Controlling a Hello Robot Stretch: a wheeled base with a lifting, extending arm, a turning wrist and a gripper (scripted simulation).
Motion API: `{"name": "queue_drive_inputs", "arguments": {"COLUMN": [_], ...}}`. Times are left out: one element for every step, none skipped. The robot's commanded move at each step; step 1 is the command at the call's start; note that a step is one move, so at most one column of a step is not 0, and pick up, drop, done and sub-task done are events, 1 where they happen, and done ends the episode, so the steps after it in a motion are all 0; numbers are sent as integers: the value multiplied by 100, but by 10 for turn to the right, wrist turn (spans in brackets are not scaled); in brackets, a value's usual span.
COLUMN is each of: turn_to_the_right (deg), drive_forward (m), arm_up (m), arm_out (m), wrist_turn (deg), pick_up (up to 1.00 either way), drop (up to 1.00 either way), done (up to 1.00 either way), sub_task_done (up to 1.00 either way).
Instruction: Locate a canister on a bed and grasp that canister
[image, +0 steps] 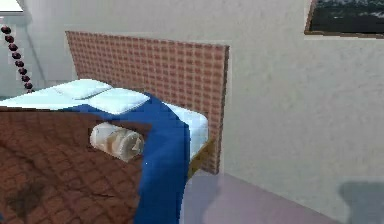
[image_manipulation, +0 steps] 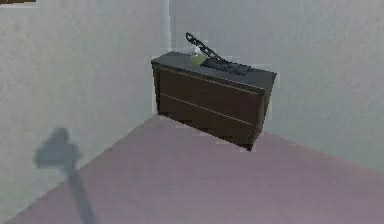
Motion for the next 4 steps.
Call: {"name": "queue_drive_inputs", "arguments": {"turn_to_the_right": [-450,-450,-210,450], "drive_forward": [0,0,0,0], "arm_up": [0,0,0,0], "arm_out": [0,0,0,0], "wrist_turn": [0,0,0,0], "pick_up": [0,0,0,0], "drop": [0,0,0,0], "done": [0,0,0,0], "sub_task_done": [0,0,0,0]}}
